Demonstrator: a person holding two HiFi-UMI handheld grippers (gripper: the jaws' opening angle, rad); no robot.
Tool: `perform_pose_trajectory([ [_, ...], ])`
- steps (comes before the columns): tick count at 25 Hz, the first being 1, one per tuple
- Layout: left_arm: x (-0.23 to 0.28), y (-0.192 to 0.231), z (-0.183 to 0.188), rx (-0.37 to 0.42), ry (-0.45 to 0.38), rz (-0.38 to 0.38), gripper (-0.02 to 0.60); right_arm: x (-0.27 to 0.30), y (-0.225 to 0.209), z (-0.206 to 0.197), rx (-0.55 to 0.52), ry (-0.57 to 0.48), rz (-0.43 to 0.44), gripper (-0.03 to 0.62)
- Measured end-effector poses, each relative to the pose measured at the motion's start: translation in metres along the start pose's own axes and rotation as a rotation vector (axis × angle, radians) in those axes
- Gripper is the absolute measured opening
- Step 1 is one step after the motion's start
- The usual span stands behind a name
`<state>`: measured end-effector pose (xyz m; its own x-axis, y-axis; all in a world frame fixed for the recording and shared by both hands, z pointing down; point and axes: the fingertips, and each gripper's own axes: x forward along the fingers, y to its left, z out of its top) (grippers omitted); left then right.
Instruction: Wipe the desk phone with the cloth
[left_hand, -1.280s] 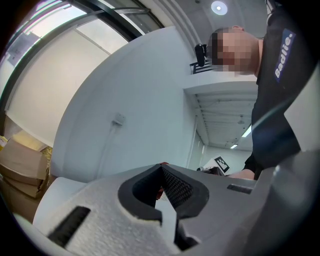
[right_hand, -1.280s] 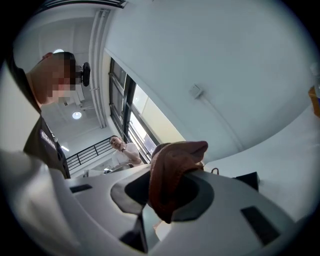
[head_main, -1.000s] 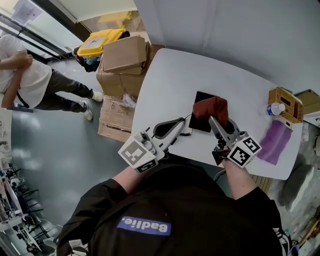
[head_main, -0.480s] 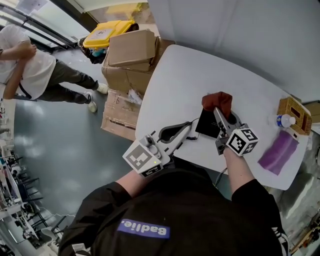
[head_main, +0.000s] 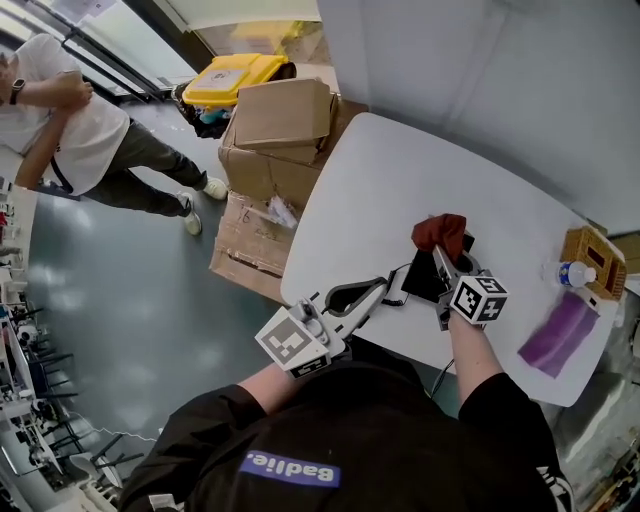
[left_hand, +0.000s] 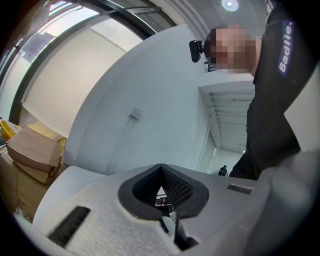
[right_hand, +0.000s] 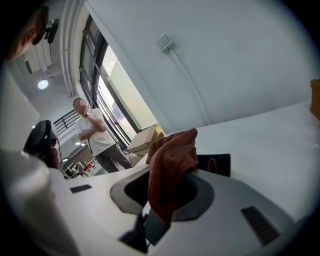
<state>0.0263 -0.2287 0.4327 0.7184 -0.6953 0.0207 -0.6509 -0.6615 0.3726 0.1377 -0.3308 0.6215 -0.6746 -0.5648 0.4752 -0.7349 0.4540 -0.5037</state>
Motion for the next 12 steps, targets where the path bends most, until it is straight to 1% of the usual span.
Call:
perform_pose_trajectory([
  [5,-0.009,-0.001,0.005,-0.028,0.001,-0.012,0.006,0.001,0.007,-0.016,-0.010,0.033,-0.019,0.094],
  [12,-0.021,-0.007,-0.002,-0.031,0.036,-0.087,0.006,-0.008,0.016,-0.052,0.025,0.049,-0.068,0.094],
])
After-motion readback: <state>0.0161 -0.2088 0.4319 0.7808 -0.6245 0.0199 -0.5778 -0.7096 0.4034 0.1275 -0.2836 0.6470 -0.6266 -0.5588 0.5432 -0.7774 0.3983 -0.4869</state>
